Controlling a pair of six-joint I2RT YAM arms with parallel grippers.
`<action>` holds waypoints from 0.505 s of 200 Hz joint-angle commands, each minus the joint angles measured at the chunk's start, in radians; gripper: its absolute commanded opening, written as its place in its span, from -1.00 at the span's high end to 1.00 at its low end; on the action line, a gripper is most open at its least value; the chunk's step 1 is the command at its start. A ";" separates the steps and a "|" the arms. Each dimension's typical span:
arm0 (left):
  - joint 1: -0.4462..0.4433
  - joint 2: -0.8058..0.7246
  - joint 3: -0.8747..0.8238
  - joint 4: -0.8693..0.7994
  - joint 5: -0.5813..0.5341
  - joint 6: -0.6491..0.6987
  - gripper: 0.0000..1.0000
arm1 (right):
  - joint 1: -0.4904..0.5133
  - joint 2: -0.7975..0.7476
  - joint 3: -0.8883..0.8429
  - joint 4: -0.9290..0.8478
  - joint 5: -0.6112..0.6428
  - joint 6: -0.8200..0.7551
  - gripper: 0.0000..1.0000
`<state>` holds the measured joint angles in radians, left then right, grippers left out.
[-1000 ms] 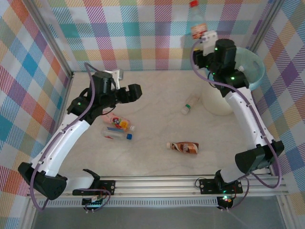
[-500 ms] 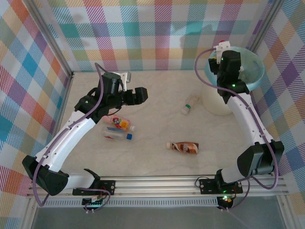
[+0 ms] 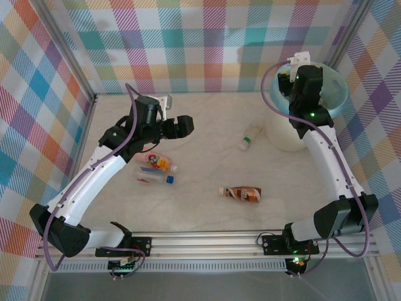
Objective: Put the plastic bottles in the bin
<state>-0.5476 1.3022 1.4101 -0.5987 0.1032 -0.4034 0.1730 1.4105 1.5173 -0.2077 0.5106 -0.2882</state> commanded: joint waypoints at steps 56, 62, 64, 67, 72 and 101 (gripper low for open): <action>-0.008 -0.004 -0.020 0.011 -0.025 0.017 -0.78 | 0.067 -0.079 0.041 -0.331 -0.257 0.391 -0.41; -0.008 0.000 -0.019 0.010 -0.023 0.018 -0.78 | 0.072 -0.079 0.046 -0.356 -0.283 0.410 -0.40; -0.007 0.001 -0.019 0.010 -0.021 0.018 -0.78 | 0.075 -0.080 0.045 -0.365 -0.293 0.416 -0.39; -0.007 0.002 -0.019 0.010 -0.021 0.019 -0.77 | 0.080 -0.082 0.045 -0.372 -0.311 0.423 -0.39; -0.008 0.005 -0.021 0.011 -0.019 0.019 -0.78 | 0.090 -0.087 0.041 -0.381 -0.341 0.432 -0.38; -0.008 0.015 -0.039 0.009 -0.005 0.017 -0.77 | 0.209 -0.114 -0.011 -0.417 -0.411 0.432 -0.40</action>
<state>-0.5476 1.3025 1.3945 -0.5983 0.0879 -0.4000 0.2932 1.3289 1.5482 -0.5396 0.2085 0.0914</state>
